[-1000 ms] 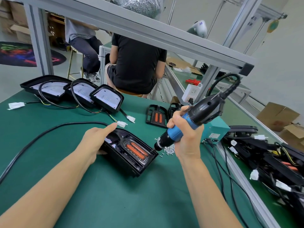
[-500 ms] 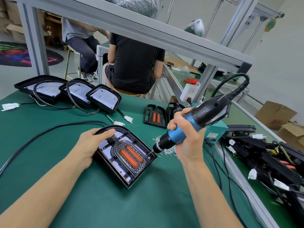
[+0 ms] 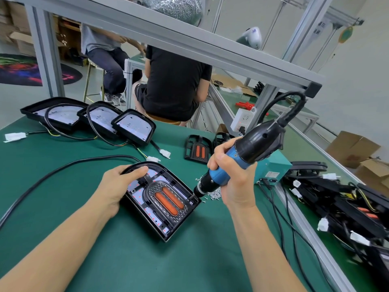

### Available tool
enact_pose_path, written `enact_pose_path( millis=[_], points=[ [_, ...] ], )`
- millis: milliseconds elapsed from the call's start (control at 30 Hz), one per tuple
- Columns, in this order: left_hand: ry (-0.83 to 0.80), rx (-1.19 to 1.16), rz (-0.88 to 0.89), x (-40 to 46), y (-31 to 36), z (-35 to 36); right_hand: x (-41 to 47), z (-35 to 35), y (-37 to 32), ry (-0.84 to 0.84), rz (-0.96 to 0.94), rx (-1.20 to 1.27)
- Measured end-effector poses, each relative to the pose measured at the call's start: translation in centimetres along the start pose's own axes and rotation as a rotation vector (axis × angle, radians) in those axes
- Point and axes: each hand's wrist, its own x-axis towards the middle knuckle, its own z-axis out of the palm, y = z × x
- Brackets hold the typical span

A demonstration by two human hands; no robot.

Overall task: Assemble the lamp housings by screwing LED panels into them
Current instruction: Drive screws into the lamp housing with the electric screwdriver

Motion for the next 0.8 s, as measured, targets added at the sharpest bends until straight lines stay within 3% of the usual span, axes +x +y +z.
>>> enact_pose_path(
  millis=[200,600,800],
  points=[
    [-0.016,0.001,0.019,-0.1,0.0,-0.2,-0.3,0.0,0.0,0.083,0.014,0.063],
    [-0.083,-0.078,0.064,-1.0,0.0,-1.2,-2.8,-5.7,-1.1,0.682,-0.036,0.423],
    [-0.119,-0.174,0.084,-1.5,-0.1,-1.6,-6.0,-9.2,1.4,0.921,0.105,0.59]
  ],
)
